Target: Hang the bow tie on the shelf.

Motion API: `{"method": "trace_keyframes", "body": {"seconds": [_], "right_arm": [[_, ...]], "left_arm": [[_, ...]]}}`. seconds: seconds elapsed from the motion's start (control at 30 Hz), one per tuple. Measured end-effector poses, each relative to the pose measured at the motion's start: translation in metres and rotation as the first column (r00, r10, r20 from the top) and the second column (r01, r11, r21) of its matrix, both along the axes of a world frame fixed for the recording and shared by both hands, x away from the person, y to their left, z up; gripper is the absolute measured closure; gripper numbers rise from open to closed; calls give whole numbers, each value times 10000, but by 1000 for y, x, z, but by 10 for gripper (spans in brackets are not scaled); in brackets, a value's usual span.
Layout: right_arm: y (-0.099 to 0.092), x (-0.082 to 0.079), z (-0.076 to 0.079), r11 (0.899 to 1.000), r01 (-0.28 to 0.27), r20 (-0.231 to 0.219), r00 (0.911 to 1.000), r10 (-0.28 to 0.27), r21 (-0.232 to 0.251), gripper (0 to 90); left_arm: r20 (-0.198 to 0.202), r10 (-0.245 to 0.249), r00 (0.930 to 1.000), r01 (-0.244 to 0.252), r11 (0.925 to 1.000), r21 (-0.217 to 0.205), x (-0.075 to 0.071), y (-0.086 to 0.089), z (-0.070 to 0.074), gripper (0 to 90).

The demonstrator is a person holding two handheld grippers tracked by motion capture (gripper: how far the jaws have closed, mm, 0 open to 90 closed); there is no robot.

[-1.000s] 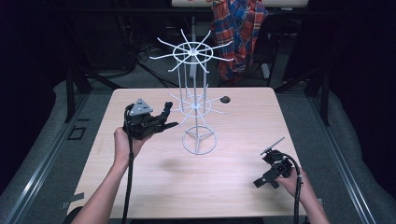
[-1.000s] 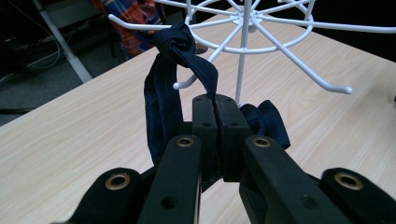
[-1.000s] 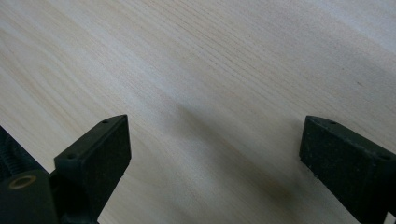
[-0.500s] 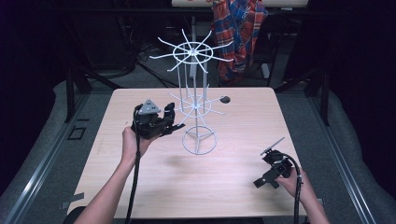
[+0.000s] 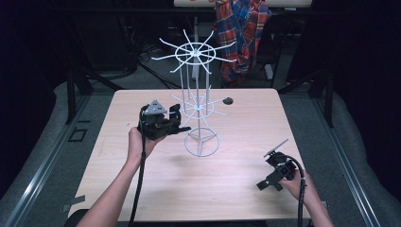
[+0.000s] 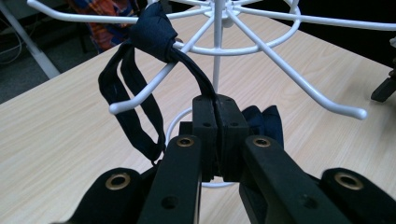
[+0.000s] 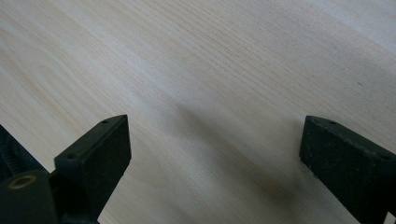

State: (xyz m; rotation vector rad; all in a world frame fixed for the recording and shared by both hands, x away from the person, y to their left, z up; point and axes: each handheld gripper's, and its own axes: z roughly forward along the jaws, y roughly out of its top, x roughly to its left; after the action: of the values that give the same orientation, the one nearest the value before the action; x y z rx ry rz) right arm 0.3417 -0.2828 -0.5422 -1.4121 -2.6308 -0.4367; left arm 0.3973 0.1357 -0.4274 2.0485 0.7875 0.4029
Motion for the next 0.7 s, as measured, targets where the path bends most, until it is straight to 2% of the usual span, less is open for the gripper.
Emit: {"method": "trace_keyframes", "body": {"seconds": [0.23,0.57,0.6,0.7], "right_arm": [[0,0,0,10000,38,-1,10000,-38,69,86],[0,0,1,10000,-87,-27,10000,87,42,87],[1,-2,-1,9993,265,138,9995,-269,280,87],[1,-2,-1,9993,249,135,9996,-252,266,87]], "left_arm": [[24,-208,9998,208,9998,50,1,-4,-1,879],[-103,-46,9999,50,9993,384,4,-5,-8,880],[-63,28,10000,-26,9994,331,4,-5,-9,880],[-115,89,9999,-86,9995,297,5,-3,-10,880]]}}
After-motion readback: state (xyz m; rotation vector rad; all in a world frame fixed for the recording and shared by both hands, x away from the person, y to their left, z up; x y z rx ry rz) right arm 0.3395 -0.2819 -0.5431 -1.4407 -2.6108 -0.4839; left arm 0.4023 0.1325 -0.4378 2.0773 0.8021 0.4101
